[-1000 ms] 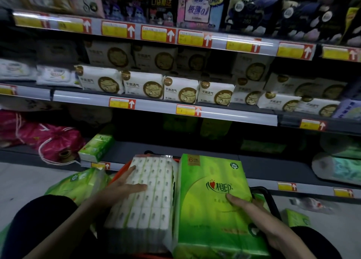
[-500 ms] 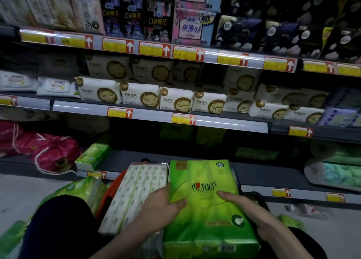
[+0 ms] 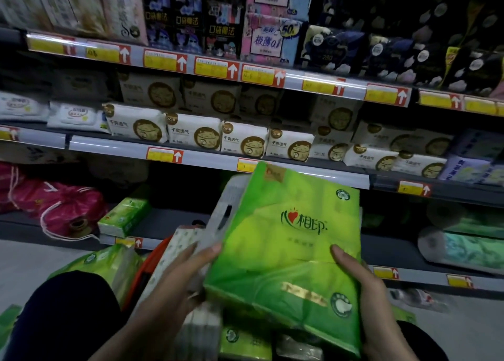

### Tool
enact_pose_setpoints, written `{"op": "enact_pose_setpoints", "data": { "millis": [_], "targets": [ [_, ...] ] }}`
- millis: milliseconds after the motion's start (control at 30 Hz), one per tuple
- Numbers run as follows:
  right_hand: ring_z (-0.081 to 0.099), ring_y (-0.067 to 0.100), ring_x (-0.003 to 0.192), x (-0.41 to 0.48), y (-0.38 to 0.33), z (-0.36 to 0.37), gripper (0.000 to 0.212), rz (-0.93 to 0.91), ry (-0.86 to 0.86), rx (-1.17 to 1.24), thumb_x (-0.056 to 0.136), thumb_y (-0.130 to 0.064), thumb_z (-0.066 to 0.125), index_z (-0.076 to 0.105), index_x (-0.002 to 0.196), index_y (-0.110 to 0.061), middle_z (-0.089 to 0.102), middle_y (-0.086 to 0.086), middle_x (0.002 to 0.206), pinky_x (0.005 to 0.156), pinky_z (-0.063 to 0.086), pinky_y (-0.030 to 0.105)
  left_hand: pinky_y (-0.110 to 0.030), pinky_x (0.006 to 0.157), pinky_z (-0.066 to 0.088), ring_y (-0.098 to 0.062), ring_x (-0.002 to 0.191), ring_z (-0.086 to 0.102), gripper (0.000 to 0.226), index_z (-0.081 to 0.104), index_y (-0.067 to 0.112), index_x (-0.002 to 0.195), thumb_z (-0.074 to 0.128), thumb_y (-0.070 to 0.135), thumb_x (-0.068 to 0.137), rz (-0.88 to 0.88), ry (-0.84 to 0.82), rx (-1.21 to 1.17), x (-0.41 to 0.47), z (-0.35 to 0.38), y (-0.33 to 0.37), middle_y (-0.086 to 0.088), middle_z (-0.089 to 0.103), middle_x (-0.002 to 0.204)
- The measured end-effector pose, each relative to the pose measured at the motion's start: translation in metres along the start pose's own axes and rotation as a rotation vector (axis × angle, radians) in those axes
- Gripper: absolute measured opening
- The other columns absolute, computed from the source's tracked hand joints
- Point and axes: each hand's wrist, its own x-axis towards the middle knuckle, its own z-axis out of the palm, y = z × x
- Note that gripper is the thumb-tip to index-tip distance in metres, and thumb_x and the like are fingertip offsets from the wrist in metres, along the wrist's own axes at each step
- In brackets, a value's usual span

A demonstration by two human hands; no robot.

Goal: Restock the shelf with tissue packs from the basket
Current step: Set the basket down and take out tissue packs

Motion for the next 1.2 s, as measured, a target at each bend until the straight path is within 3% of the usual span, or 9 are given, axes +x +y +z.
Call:
{"op": "enact_pose_setpoints", "data": {
  "millis": [133,267,400,500,567,800,900,1067,1200],
  "targets": [
    [0.078,0.038,0.102,-0.010,0.014,0.053,0.073,-0.105,0.073,0.229,0.071,-0.046,0.083,0.062,0.138,-0.029,0.079,0.007,0.119,0.096,0.056,0.060,-0.065,0.110,0.041,-0.041,0.120,0.066,0.078,0.073,0.021,0.124,0.074,0.069,0.062,-0.071,-0.135,-0.356,-0.021,0.002,0.022,-0.014,0.075,0.123],
    [0.079,0.029,0.101,-0.014,0.034,0.110,0.066,-0.164,0.136,0.323,0.076,-0.042,0.080,0.059,0.137,-0.031,0.078,0.001,0.120,0.092,0.060,0.057,-0.065,0.097,0.050,-0.036,0.096,0.075,0.089,0.072,0.018,0.124,0.099,0.058,0.050,0.075,-0.208,-0.349,-0.016,0.009,0.038,-0.010,0.076,0.112],
    [0.076,0.026,0.107,-0.014,0.060,0.143,0.108,-0.084,0.066,0.267,0.055,-0.048,0.102,0.046,0.146,-0.034,0.074,-0.002,0.125,0.097,0.058,0.056,-0.076,0.098,0.046,-0.043,0.119,0.068,0.086,0.067,0.020,0.133,0.094,0.035,0.053,0.143,-0.022,-0.257,0.006,-0.014,0.062,-0.017,0.072,0.129],
    [0.075,0.025,0.109,-0.001,0.057,0.126,0.140,-0.028,-0.010,0.165,0.023,-0.069,0.099,0.046,0.146,-0.031,0.072,0.000,0.129,0.099,0.056,0.050,-0.074,0.103,0.044,-0.044,0.121,0.066,0.083,0.068,0.013,0.131,0.090,0.026,0.052,0.217,0.021,-0.278,0.013,-0.041,0.079,-0.020,0.072,0.127],
    [0.069,0.028,0.118,0.013,0.044,0.104,0.145,-0.070,0.040,0.022,0.025,-0.080,0.093,0.042,0.152,-0.031,0.064,0.004,0.141,0.103,0.053,0.051,-0.072,0.104,0.045,-0.045,0.122,0.065,0.090,0.065,0.010,0.134,0.092,0.021,0.049,0.295,0.046,-0.240,0.016,-0.057,0.090,-0.022,0.070,0.130],
    [0.065,0.018,0.128,0.076,-0.035,0.079,0.133,-0.214,-0.241,-0.511,0.039,-0.083,0.090,0.045,0.153,-0.032,0.063,-0.002,0.142,0.102,0.057,0.042,-0.052,0.091,0.060,-0.039,0.109,0.072,0.109,0.061,0.016,0.132,0.104,0.021,0.031,0.513,0.009,0.120,0.034,-0.078,0.117,-0.019,0.073,0.121],
    [0.072,0.016,0.117,0.095,-0.048,0.085,0.092,-0.182,-0.404,-0.526,0.059,-0.059,0.097,0.059,0.138,-0.029,0.077,-0.003,0.126,0.086,0.059,0.027,-0.048,0.088,0.061,-0.036,0.110,0.072,0.102,0.059,0.020,0.133,0.101,0.009,0.040,0.601,-0.101,0.353,0.041,-0.066,0.122,-0.016,0.074,0.120],
    [0.075,0.032,0.109,0.122,-0.039,0.064,0.115,-0.150,-0.304,-0.377,0.025,-0.058,0.105,0.069,0.127,-0.020,0.079,0.009,0.116,0.100,0.057,0.060,-0.044,0.107,0.052,-0.021,0.129,0.063,0.105,0.048,0.024,0.145,0.101,0.004,0.057,0.694,-0.163,0.732,0.056,-0.065,0.141,-0.002,0.068,0.135],
    [0.074,0.012,0.103,0.128,-0.019,0.057,0.092,-0.295,-0.211,-0.526,0.058,-0.027,0.099,0.058,0.140,-0.019,0.075,0.002,0.118,0.091,0.060,0.029,-0.047,0.116,0.045,-0.015,0.139,0.054,0.107,0.041,0.020,0.157,0.093,0.033,0.064,0.879,-0.116,1.059,0.077,-0.067,0.146,0.003,0.057,0.149]
  ]
}}
